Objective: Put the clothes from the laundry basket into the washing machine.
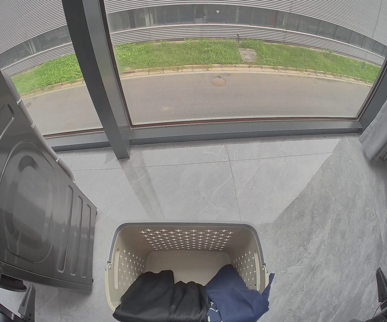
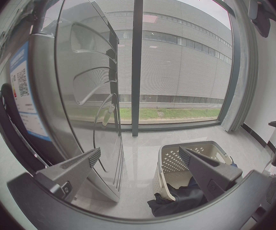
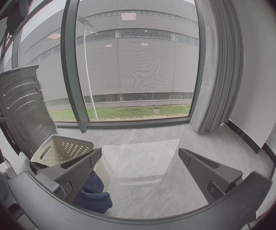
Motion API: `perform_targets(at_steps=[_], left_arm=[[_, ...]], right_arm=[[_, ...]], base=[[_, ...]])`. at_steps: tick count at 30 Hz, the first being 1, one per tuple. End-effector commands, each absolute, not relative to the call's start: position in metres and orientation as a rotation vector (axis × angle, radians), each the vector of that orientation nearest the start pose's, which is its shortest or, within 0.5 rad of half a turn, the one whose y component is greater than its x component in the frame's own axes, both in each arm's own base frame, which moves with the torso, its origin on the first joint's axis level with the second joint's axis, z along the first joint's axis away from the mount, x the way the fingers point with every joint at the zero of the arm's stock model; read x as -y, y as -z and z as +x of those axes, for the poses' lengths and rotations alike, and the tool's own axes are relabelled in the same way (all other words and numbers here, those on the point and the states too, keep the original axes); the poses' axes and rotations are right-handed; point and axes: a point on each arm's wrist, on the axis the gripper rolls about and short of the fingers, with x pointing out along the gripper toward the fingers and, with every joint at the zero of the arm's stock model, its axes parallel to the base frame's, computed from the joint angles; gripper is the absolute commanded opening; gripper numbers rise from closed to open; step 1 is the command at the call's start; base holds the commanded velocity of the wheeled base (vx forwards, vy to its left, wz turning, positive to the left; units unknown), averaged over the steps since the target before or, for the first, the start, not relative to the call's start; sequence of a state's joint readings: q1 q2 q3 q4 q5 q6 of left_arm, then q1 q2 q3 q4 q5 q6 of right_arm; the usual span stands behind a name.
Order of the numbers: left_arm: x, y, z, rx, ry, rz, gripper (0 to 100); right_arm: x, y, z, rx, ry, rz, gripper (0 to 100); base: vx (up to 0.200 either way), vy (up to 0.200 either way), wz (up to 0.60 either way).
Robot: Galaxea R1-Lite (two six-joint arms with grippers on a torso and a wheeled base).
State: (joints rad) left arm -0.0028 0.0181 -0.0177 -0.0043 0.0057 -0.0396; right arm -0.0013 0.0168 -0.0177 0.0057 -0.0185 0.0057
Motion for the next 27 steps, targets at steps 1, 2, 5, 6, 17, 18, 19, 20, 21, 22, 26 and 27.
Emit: perform_targets(at_steps=[1,2,5,6,17,18,19,20,21,22,26,27], left_arm=[[-0.0002,-0.076,-0.0228,0.005,-0.003,-0.04,100],[-0.0002,-0.076,-0.0228,0.005,-0.003,-0.04,100],[-0.0002,-0.076,-0.0228,0.005,-0.003,-0.04,100],[-0.0002,-0.076,-0.0228,0.005,-0.003,-0.04,100],[-0.0002,-0.076,-0.0228,0.005,-0.003,-0.04,100],[-0.0002,-0.076,-0.0228,0.005,-0.003,-0.04,100],[-0.0002,-0.0761,-0.0228,0.006,-0.003,-0.04,100],[-0.0002,-0.0761,-0.0228,0.006,-0.003,-0.04,100],[-0.0002,-0.076,-0.0228,0.005,-0.003,-0.04,100],[-0.0002,-0.0761,-0.0228,0.006,-0.003,-0.04,100],[-0.0002,-0.076,-0.0228,0.005,-0.003,-0.04,100],[-0.0002,-0.076,-0.0228,0.005,-0.003,-0.04,100]], right_arm=[[0.0004,-0.0759,-0.0223,-0.012,0.02,0.006,100],[0.0004,-0.0755,-0.0222,-0.014,0.02,0.006,100],[0.0004,-0.0755,-0.0222,-0.014,0.02,0.006,100],[0.0004,-0.0759,-0.0223,-0.012,0.02,0.006,100],[0.0004,-0.0755,-0.0222,-0.014,0.02,0.006,100],[0.0004,-0.0759,-0.0223,-0.012,0.02,0.008,100],[0.0004,-0.0759,-0.0223,-0.012,0.02,0.006,100],[0.0004,-0.0759,-0.0223,-0.012,0.02,0.006,100],[0.0004,-0.0755,-0.0222,-0.014,0.02,0.006,100],[0.0004,-0.0755,-0.0222,-0.014,0.02,0.006,100],[0.0004,-0.0759,-0.0223,-0.012,0.02,0.006,100],[0.0004,-0.0759,-0.0223,-0.012,0.02,0.006,100]], base=[[0.0,0.0,0.0],[0.2,0.0,0.0],[0.133,0.0,0.0],[0.0,0.0,0.0],[0.055,0.0,0.0],[0.0,0.0,0.0],[0.0,0.0,0.0],[0.0,0.0,0.0],[0.0,0.0,0.0],[0.0,0.0,0.0],[0.0,0.0,0.0],[0.0,0.0,0.0]])
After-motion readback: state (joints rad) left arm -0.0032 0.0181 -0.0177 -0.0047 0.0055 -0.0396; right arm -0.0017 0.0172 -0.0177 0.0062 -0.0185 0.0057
